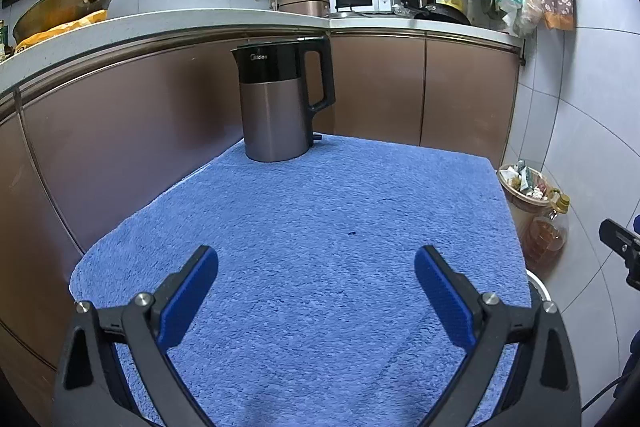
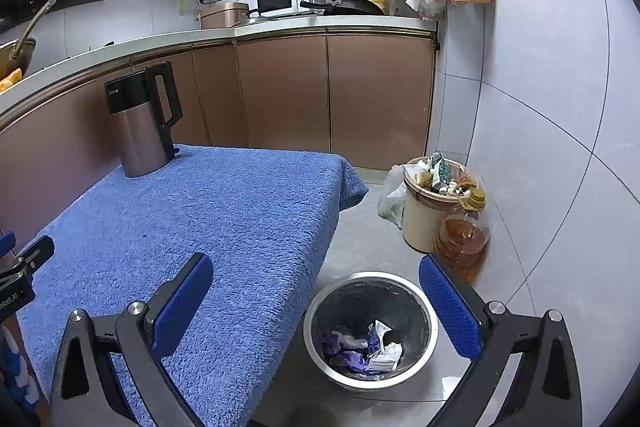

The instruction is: Collect trash

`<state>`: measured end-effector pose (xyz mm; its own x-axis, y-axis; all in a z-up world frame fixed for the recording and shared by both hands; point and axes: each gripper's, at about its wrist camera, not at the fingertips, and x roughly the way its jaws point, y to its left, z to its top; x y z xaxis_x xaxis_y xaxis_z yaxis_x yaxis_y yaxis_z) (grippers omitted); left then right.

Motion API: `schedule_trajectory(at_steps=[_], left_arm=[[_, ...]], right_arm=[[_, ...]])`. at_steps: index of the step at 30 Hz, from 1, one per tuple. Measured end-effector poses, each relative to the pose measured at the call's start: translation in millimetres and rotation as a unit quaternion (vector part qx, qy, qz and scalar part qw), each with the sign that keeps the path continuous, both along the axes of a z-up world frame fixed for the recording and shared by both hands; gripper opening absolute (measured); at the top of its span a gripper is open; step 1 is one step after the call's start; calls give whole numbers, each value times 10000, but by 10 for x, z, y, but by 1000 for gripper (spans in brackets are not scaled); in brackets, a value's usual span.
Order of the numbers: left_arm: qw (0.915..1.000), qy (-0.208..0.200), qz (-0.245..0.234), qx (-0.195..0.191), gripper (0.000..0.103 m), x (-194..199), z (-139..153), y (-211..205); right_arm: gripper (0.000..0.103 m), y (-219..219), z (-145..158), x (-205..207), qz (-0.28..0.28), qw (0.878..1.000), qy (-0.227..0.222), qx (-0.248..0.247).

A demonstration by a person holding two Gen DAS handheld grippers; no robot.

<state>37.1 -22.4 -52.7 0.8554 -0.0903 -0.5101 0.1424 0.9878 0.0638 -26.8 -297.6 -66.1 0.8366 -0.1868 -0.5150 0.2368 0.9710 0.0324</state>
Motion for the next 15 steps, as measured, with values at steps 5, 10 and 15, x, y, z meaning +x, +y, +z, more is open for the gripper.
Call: schedule_trajectory(at_steps=[5, 10, 15], left_arm=[[10000, 14, 4, -12, 99, -17, -9, 3], [10000, 20, 11, -68, 99, -14, -11, 28], [9998, 25, 12, -190, 99, -8, -14, 96]], right_arm=[[103, 29, 22, -18, -28, 10000, -7, -35], [103, 76, 65, -56, -69, 9999, -26, -109], [103, 124, 118, -92, -126, 9997, -31, -186]])
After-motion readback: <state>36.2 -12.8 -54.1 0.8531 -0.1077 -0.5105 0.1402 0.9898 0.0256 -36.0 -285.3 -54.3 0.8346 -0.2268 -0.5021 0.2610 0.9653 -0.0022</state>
